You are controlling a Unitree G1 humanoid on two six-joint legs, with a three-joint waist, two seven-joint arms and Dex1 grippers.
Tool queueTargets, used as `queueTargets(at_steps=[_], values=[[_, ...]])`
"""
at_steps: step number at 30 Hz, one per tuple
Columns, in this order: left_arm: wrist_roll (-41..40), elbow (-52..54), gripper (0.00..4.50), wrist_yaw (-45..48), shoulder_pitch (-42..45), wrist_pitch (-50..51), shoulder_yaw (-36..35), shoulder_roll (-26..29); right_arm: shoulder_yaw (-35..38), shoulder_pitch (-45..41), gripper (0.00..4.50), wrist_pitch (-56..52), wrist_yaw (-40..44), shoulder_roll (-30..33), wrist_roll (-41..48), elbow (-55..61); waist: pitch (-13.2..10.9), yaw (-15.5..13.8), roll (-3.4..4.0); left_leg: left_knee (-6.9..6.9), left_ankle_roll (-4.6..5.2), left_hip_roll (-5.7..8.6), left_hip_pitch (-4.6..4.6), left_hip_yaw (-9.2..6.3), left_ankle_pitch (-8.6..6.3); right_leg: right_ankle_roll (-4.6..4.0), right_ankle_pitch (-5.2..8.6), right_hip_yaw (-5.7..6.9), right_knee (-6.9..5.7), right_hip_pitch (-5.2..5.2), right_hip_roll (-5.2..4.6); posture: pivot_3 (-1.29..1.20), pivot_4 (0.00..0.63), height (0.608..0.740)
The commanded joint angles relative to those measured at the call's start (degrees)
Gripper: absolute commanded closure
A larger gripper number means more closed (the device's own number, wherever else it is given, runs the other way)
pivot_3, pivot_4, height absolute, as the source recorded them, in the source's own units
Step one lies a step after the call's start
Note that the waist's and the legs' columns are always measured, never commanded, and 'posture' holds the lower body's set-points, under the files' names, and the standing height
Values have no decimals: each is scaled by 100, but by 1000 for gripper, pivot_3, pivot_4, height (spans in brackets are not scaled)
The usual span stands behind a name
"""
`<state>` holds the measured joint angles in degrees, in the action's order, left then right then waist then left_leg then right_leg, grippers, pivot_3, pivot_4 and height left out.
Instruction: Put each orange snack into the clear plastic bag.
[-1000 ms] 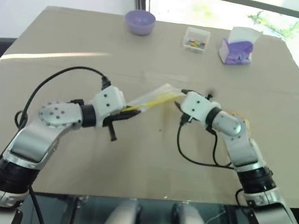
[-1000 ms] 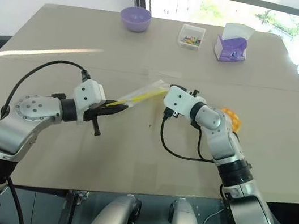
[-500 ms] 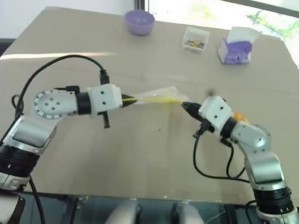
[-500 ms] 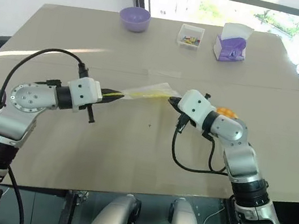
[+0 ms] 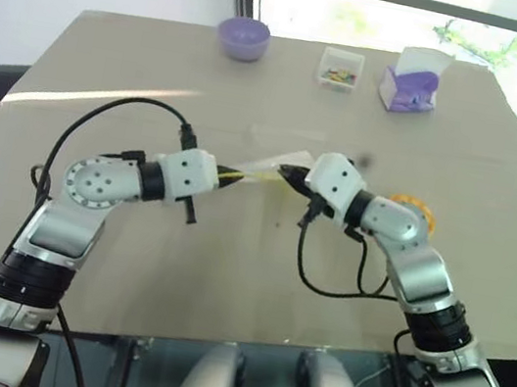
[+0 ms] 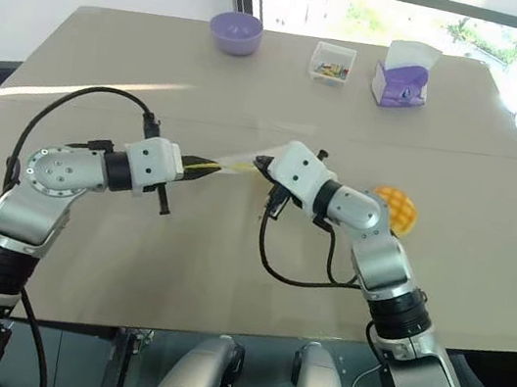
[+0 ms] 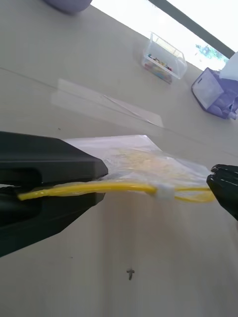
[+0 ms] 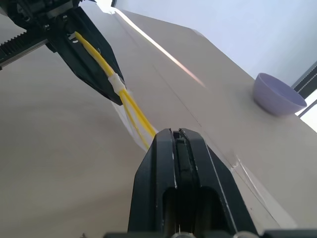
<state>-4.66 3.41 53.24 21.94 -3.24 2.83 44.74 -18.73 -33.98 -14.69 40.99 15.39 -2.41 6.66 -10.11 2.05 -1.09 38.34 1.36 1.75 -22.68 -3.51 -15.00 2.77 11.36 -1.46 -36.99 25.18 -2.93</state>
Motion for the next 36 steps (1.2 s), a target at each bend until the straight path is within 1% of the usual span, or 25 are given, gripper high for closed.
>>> queueTargets(at_steps=[1, 13, 36], values=[[-23, 253, 4500, -61, 61, 40, -79, -8, -5, -115, 4411, 88, 7, 25, -6, 191, 0, 5, 0, 0, 0, 0, 0, -1, 0, 0, 0, 0, 0, 0, 1, 0, 150, 740], [-89, 295, 4500, -18, 107, 247, -125, -23, 59, -58, 4411, 117, 139, 286, 52, 487, 0, 10, 0, 0, 0, -1, 0, 0, 0, 0, 0, 0, -1, 0, 2, 0, 150, 740], [-113, 304, 4500, -16, 99, 247, -149, -34, -78, 31, 4411, 138, 393, 398, 86, 216, 0, 10, 0, 0, 0, -1, 0, 0, 0, 0, 0, 0, -1, 0, 1, 0, 150, 740]])
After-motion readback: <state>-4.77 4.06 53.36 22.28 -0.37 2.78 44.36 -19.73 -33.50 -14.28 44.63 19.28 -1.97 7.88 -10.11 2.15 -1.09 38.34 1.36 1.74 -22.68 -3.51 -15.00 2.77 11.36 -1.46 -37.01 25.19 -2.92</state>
